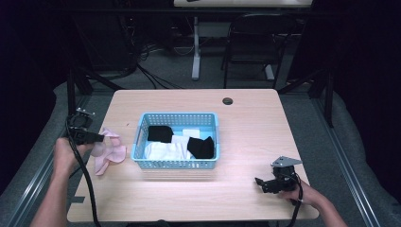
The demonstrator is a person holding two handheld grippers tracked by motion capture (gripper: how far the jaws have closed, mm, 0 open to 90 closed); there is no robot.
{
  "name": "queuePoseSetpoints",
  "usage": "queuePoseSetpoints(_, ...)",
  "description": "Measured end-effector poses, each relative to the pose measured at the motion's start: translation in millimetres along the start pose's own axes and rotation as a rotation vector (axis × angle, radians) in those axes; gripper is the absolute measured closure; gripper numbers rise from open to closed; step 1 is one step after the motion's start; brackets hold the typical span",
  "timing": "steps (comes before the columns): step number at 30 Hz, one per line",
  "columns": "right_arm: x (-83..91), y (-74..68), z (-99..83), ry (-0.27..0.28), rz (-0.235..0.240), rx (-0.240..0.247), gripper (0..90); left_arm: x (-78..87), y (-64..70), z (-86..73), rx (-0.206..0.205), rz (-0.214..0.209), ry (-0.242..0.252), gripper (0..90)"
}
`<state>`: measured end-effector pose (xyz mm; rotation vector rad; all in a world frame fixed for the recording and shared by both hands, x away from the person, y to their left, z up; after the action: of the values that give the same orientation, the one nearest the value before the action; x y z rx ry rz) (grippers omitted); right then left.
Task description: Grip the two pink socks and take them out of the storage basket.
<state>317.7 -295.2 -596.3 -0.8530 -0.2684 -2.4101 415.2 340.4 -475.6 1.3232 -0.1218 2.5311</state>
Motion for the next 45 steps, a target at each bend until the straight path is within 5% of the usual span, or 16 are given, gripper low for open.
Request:
queuePoseSetpoints(10,0.0,-0.1,0.0,0.001,0.002,-0.002,0.0,-42.4,-1.7,-13.8,0.047,-0.004,-0.070,77.9)
queuePoseSetpoints(11,0.0,-0.2,0.0,0.002,0.002,-0.002,0.0,-43.9,-1.0,-14.3,0.048,-0.002,-0.070,69.2)
queuePoseSetpoints(14,0.0,0.0,0.0,0.000,0.000,-0.001,0.0,-43.6,0.6,-15.0,0.048,-0.008,-0.058,63.3)
queuePoseSetpoints(15,0.0,0.0,0.0,0.000,0.000,0.000,0.0,-39.8,1.9,-15.2,0.045,0.011,-0.048,48.5)
queuePoseSetpoints(17,0.0,-0.1,0.0,0.001,0.002,-0.002,0.0,-36.6,2.7,-15.7,0.048,0.015,-0.035,37.5)
queuePoseSetpoints(22,0.0,-0.2,0.0,0.001,0.002,-0.002,0.0,-8.0,8.5,-24.4,0.042,0.015,0.046,18.2)
queuePoseSetpoints(30,-0.3,-0.6,-0.2,0.006,0.000,-0.007,0.0,15.5,22.2,-61.9,0.039,0.002,0.088,8.7)
queuePoseSetpoints(36,-0.2,-0.8,-0.3,0.007,-0.002,-0.008,0.0,9.1,28.5,-92.3,0.042,-0.003,0.059,6.5)
queuePoseSetpoints(45,-0.2,-0.9,-0.3,0.007,-0.002,-0.008,0.0,-0.1,25.7,-109.4,0.060,-0.005,0.071,2.1)
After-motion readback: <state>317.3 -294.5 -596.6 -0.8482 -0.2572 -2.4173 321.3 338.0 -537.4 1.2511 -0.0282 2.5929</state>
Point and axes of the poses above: each handheld gripper's, and its own axes: x roughly backward along the jaws, z roughly out of its top, y roughly to its right, the point moved 1 cm from there along -x, roughly forward along the jaws, and after that the axes turned 6 degrees about y, right-handed, at the moved point
